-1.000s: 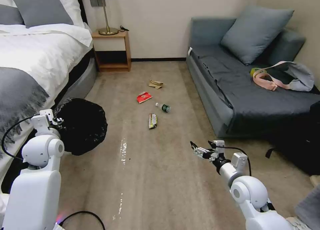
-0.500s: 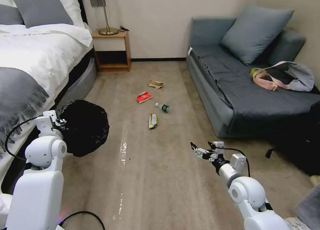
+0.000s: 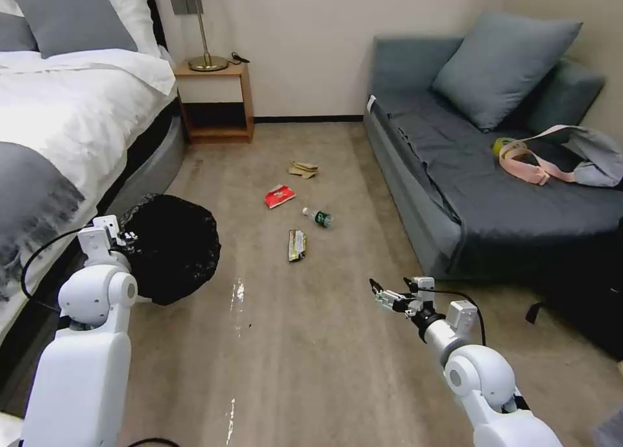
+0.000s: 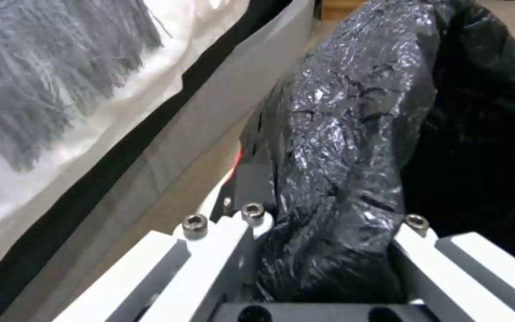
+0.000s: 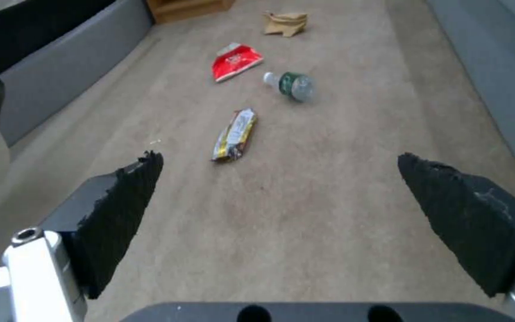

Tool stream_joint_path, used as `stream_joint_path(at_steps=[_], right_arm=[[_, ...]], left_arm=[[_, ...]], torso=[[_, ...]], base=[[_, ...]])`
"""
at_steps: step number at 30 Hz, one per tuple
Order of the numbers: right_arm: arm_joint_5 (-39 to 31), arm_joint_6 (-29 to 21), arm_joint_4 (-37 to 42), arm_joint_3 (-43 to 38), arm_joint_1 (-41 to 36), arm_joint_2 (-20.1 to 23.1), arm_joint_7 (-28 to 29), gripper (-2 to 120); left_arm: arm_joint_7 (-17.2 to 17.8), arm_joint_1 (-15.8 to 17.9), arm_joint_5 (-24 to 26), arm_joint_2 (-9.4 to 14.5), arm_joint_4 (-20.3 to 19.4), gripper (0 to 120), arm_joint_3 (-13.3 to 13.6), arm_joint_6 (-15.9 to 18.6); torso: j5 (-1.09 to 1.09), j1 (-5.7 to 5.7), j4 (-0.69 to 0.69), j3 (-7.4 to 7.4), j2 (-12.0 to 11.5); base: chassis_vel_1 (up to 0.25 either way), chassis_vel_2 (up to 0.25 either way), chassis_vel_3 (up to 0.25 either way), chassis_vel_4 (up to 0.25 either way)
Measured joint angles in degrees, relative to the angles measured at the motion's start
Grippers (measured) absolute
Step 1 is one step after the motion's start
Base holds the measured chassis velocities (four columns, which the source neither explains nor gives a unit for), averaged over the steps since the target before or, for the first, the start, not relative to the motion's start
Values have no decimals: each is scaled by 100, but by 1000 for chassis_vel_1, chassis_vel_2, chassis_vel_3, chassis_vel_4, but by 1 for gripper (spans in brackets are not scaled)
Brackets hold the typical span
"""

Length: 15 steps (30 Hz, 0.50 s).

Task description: Pick up the trash bin, then pick up the garbage on the floor and place it into the trash bin.

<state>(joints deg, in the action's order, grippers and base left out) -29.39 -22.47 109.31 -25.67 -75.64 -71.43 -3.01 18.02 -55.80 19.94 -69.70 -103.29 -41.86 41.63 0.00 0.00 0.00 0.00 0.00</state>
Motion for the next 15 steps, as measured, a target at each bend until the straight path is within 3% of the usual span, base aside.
stream_joint_path(at_steps=[15], right_arm=[[13,-3,-21,37,21,-12,3,100]], left_arm=[[-16,-19,-8,-7,19,5,-38,-32]], torso=[[0,0,-1,0,0]], base=[[-95,92,98,-90]])
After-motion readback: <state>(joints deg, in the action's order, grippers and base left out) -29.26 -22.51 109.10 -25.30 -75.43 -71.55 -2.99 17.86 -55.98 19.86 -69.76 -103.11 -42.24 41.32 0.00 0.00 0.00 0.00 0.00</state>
